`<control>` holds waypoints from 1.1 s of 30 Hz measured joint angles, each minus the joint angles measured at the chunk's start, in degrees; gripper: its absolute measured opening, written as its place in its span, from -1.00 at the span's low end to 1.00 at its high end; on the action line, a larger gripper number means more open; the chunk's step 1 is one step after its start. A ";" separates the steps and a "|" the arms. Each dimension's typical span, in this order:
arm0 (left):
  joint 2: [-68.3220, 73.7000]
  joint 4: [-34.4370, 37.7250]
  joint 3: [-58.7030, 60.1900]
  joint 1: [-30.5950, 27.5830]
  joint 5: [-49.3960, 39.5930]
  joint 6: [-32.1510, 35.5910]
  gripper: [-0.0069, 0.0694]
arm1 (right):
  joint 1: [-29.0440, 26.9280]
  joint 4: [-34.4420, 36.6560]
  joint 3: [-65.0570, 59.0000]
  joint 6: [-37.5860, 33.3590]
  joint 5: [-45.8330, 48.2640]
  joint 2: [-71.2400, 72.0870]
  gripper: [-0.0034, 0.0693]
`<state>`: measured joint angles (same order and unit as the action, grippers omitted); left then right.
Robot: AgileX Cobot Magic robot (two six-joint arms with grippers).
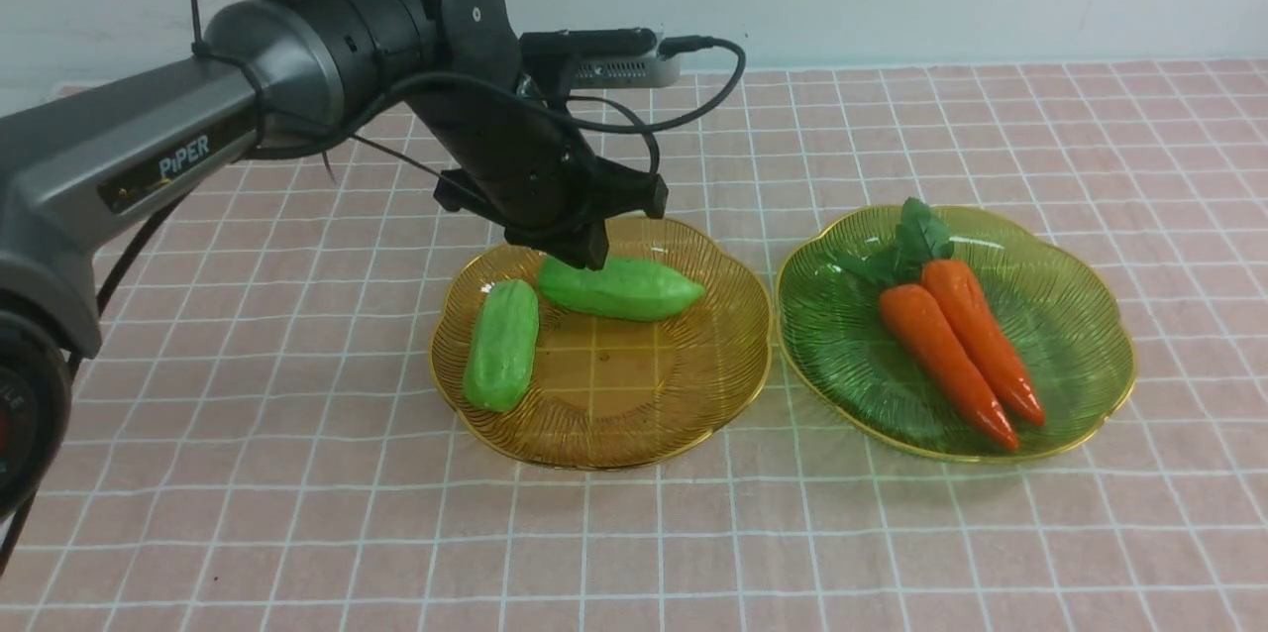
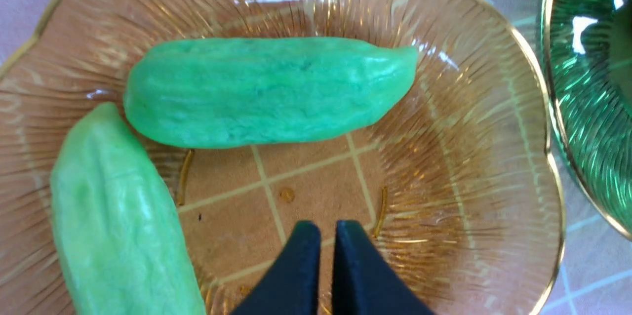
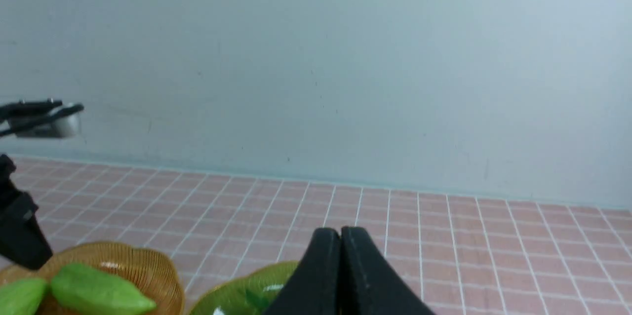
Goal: Put different types of vegetables on the plate.
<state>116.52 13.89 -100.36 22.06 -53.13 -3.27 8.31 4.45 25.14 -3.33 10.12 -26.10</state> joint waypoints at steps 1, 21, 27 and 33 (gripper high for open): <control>0.00 0.00 -0.01 0.00 -0.41 0.16 -0.74 | 0.00 0.00 -0.38 0.00 -1.05 0.00 -0.95; -5.65 -1.46 -3.60 0.00 -8.86 0.85 -0.83 | 0.00 -0.32 -7.55 0.00 -1.66 3.02 -0.95; -8.70 -2.46 -3.66 0.00 -10.11 0.47 -0.83 | -0.81 -0.86 -17.80 0.86 1.50 14.57 -0.95; -14.01 -5.58 -3.60 0.51 -17.37 0.18 -0.83 | -4.23 -2.98 -26.68 0.86 9.04 26.13 -0.95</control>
<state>102.51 8.31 -103.97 22.57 -70.50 -3.10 4.08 1.46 -1.54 -2.47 19.16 0.04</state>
